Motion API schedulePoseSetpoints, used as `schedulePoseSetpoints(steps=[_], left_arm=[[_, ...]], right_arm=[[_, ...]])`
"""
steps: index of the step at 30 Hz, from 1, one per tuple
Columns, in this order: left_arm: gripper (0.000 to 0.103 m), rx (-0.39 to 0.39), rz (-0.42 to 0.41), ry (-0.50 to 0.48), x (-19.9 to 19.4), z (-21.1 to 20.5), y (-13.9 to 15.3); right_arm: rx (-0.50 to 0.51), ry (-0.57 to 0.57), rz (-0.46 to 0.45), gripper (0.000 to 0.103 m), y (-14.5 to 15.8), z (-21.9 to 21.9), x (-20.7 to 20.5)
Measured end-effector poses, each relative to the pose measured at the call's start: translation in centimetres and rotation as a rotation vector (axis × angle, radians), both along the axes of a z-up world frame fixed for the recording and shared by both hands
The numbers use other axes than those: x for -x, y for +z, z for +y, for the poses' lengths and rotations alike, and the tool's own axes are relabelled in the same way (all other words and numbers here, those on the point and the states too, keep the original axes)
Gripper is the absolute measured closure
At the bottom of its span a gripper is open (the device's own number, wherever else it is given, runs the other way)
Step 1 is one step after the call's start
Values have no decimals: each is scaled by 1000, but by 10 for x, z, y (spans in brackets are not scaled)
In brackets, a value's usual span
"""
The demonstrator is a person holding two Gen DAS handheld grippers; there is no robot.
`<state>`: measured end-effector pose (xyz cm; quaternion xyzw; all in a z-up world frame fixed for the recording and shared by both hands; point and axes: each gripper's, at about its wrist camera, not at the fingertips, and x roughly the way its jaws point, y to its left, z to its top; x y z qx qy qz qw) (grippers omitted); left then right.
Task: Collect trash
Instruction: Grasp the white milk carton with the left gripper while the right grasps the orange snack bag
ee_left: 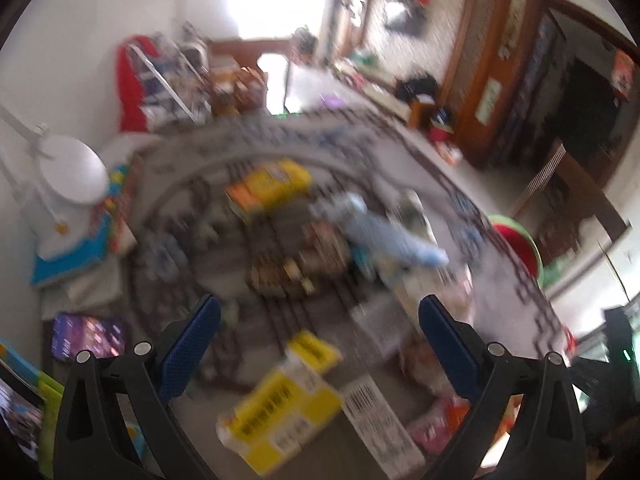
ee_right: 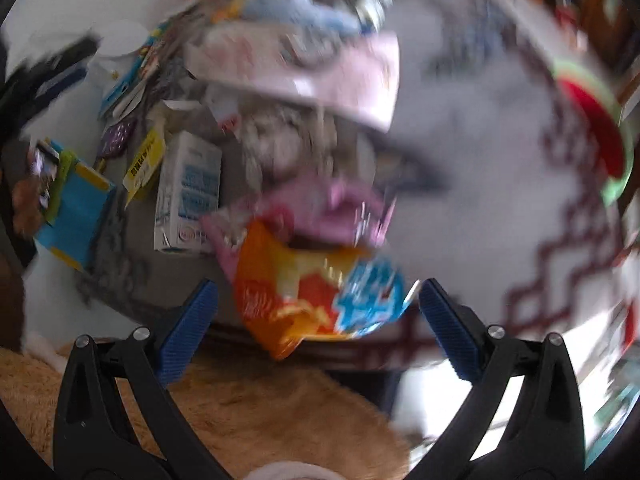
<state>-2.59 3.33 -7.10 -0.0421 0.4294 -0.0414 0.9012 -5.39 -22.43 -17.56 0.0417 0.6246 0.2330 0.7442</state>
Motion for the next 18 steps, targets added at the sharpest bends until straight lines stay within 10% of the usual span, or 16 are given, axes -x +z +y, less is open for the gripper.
schedulePoseSetpoints(steps=[7,11,18], left_arm=[[9,50,154,-118,16,-27,-39],[14,69,228,-150,22,-33,-59],[21,155,393,-101,19,-31,-111]], right_arm=[[-106,-186,70,7,-23,-13,-11],[-109,-238,66,63,-22,-20,-12],[-118,-260,-16,78,0,-30,-24]])
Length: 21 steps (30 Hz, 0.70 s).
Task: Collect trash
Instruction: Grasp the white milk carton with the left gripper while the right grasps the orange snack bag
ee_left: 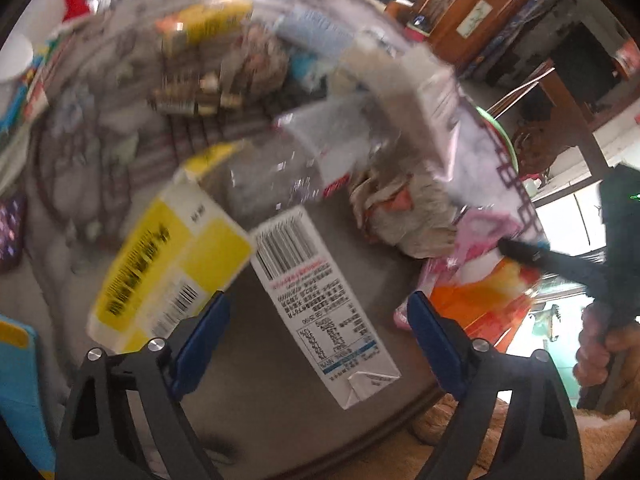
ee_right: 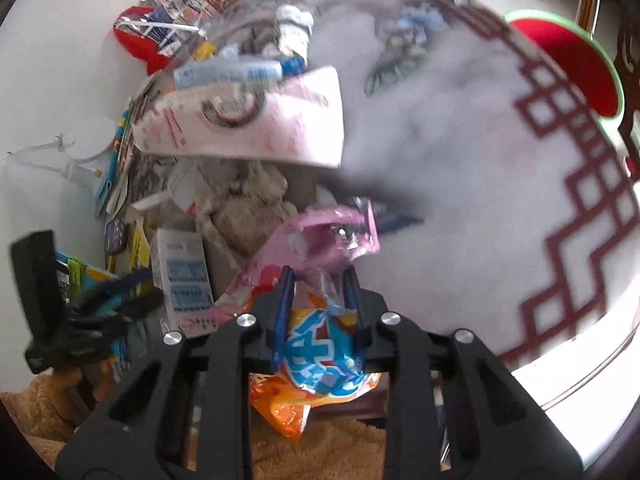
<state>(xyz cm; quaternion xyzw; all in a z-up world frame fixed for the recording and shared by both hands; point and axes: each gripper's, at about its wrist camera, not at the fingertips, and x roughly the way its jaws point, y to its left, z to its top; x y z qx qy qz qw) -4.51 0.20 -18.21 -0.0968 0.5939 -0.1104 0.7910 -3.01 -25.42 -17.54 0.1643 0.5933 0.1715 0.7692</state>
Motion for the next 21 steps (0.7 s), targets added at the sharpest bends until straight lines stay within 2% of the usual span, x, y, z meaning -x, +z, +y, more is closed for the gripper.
schedulePoseSetpoints(steps=[5,7,9,11,13,17,21], left_arm=[[48,15,27,8,-4,-3,-17],[50,22,25,9,-5,-4,-19],[53,23,13,9,-5,-4,-19],[60,27,5,9,-5,-5,-17],[64,29,-6,11,-4,-4,-14],[64,34,-46,6,-2,-1,1],[64,47,-98,-23,-4,-8,19]], right_arm=[[23,-11,-83,79,14,2,-22],[27,-24,-98,79,14,3,-33],[10,-41,-74,74,9,5,-44],[-3,-88,-45,40,6,1,-47],[-12,-121,-52,33,11,-4,-42],[69,-136,-53,21,19,-17,-22],[93,-146,11,19,2,-22,-8]])
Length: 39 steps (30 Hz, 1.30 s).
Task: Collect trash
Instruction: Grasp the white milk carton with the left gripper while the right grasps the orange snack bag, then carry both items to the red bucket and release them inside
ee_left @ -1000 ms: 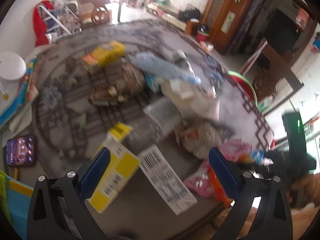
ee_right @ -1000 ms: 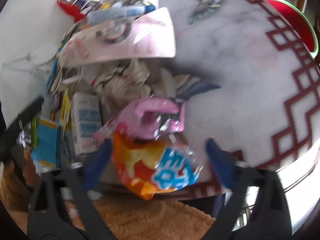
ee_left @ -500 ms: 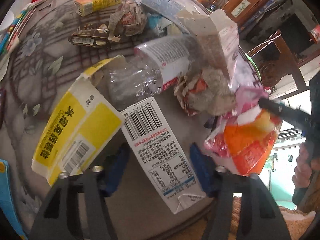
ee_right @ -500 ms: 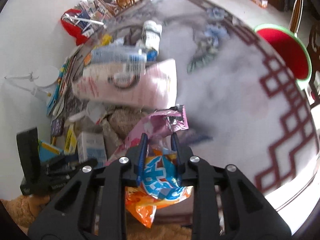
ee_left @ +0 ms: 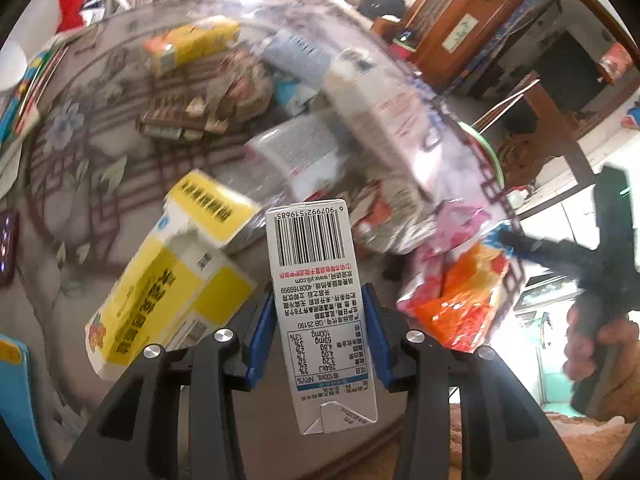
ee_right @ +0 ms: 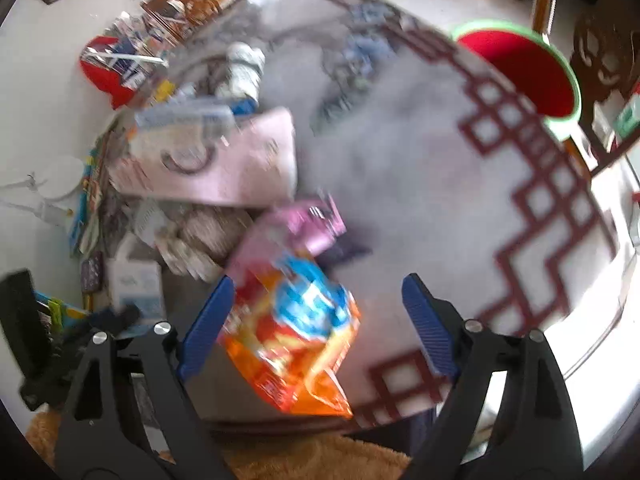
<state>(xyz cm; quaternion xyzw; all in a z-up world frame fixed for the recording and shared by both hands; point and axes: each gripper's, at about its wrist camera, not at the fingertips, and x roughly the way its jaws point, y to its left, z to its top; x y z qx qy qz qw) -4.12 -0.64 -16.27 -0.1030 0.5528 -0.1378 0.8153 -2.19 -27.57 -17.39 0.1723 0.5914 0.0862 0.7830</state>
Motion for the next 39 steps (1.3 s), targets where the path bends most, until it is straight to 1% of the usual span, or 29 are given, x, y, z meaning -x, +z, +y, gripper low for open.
schedulePoseSetpoints(steps=[1,3,4,5,7,8,9,12,13,17,19,22,24,27,29,33,35,36,38,39], left_arm=[[64,2,-12,-9,-2,-3,3],[64,1,-47,-34,-2,-11,10],[64,-2,-65,-43,-2,-14,14],[64,-6,-82,-51,-2,-18,18],[64,-16,-131,-66,0,-23,31],[64,-21,-156,-66,1,-23,37],[64,-19,-206,-54,3,-23,49],[64,-24,-303,-40,1,-27,72],[64,-20,-324,-37,-3,-29,78],[64,11,-360,-52,-34,-55,93],[64,17,-371,-58,-45,-71,97],[64,15,-400,-61,-61,-94,106],[64,11,-391,-54,-70,-108,105],[64,14,-359,-43,-87,-131,97],[64,13,-337,-34,-99,-144,92],[64,50,-281,-6,-121,-175,84],[64,53,-274,-3,-126,-189,81],[64,50,-270,-7,-131,-199,80],[64,50,-257,-25,-140,-219,77],[64,50,-254,-34,-143,-226,75]], right_arm=[[-10,-6,21,19,-6,1,1],[-41,-4,29,19,-14,6,-1],[-33,6,32,25,-17,9,-3],[-31,16,46,41,-20,12,-5],[-45,22,57,48,-20,13,-4],[-42,26,47,52,-16,12,-2],[-42,27,31,52,-10,9,-1],[-42,13,-30,53,11,-2,1],[-39,5,-52,53,19,-6,1],[-34,-57,-167,53,57,-36,-13],[-11,-90,-233,53,73,-55,-26],[34,-139,-297,53,84,-89,-46],[57,-182,-320,53,85,-119,-66],[128,-222,-347,53,79,-157,-97],[156,-236,-336,53,68,-181,-123],[170,-228,-309,52,49,-209,-161],[188,-222,-302,47,41,-217,-177],[190,-223,-300,46,37,-220,-184],[202,-220,-303,37,32,-225,-191],[207,-220,-307,34,31,-229,-191]])
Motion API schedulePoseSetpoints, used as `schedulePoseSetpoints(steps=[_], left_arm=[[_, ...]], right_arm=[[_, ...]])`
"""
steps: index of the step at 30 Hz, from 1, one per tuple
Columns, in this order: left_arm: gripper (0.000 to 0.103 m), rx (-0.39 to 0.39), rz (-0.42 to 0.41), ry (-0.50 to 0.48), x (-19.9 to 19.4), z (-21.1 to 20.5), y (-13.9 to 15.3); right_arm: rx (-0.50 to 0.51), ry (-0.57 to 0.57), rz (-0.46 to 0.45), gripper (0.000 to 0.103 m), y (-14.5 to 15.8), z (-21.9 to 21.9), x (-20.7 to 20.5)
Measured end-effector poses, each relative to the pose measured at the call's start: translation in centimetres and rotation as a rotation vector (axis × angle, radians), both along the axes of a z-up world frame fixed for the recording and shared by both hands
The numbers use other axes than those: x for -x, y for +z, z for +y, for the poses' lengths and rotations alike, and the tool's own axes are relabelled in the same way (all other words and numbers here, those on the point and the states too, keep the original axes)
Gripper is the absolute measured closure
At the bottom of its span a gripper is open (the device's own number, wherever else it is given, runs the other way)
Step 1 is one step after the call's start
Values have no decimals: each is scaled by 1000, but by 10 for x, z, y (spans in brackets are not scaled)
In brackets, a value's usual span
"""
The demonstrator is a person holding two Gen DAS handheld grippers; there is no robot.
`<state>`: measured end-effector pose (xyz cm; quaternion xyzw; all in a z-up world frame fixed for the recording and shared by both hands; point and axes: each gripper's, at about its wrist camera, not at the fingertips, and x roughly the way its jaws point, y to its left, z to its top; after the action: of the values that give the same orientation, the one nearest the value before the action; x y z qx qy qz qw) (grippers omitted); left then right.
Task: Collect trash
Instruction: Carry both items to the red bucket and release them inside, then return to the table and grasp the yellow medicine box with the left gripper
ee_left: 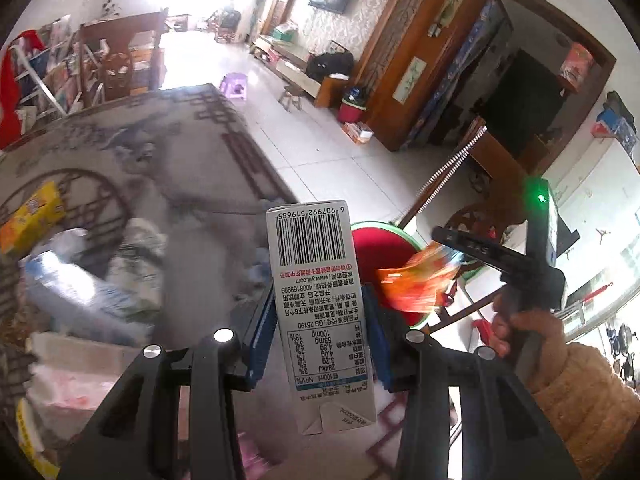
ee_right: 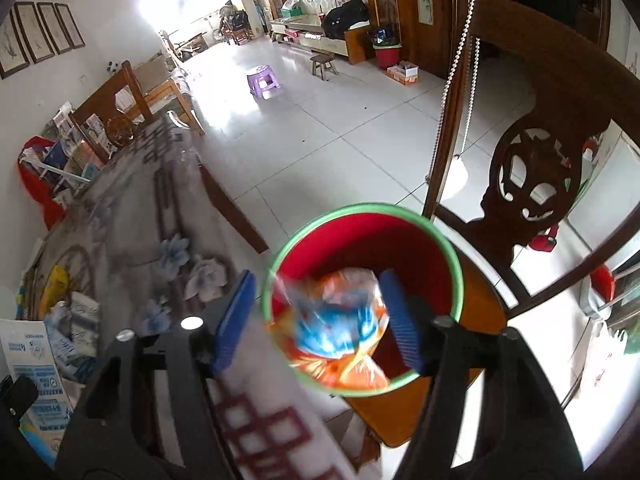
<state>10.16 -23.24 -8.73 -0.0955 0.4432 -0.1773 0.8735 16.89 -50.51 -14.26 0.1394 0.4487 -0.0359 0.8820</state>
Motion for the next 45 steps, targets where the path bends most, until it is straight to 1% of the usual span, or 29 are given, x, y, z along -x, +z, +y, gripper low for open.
schedulePoseSetpoints(steps=[2,4,9,15,17,18,20,22,23,24,25,29,33,34,37,39,42,45], left_arm=[[64,-1,7,-22,-9,-17,-3],[64,4,20,-56,-19,-37,-8],[64,4,54,-150,-52,-90,-29],[64,-17,93,-258,-84,-151,-58],[63,-33,92,-290,-90,-167,-65],[63,-57,84,-303,-93,-177,-70],[56,-86,80,-310,-98,-187,-76],[50,-93,84,-306,-102,-189,-79],[43,-95,86,-298,-103,-188,-79],[39,-93,85,-285,-103,-186,-77],[38,-83,82,-275,-101,-181,-74],[38,-62,45,-222,-86,-155,-54],[38,-11,44,-96,-62,-105,-38],[38,-12,41,-81,-57,-96,-35],[38,-56,-4,-50,-38,-66,-21],[38,-67,-34,-31,-25,-45,-11],[38,-83,-63,-4,-5,-9,1],[38,-111,-67,30,14,31,5]], right_arm=[[-9,2,-13,29,0,-8,1],[-12,-1,-15,28,2,-18,7],[-22,-59,-13,27,0,-48,33],[-28,-152,4,26,-1,-85,59],[-31,-180,0,26,1,-94,65],[-34,-193,-2,26,1,-98,68],[-35,-210,-3,25,2,-103,73],[-37,-221,0,25,2,-106,77],[-40,-222,0,25,2,-106,77],[-43,-222,0,25,2,-105,78],[-45,-220,-2,25,3,-104,79],[-24,-170,-30,25,13,-86,76],[5,-87,-59,25,23,-57,67],[7,-66,-64,24,25,-49,65],[6,4,-78,23,30,-19,57],[13,46,-87,23,35,2,55],[30,110,-99,23,39,35,54],[41,171,-111,22,44,71,58]])
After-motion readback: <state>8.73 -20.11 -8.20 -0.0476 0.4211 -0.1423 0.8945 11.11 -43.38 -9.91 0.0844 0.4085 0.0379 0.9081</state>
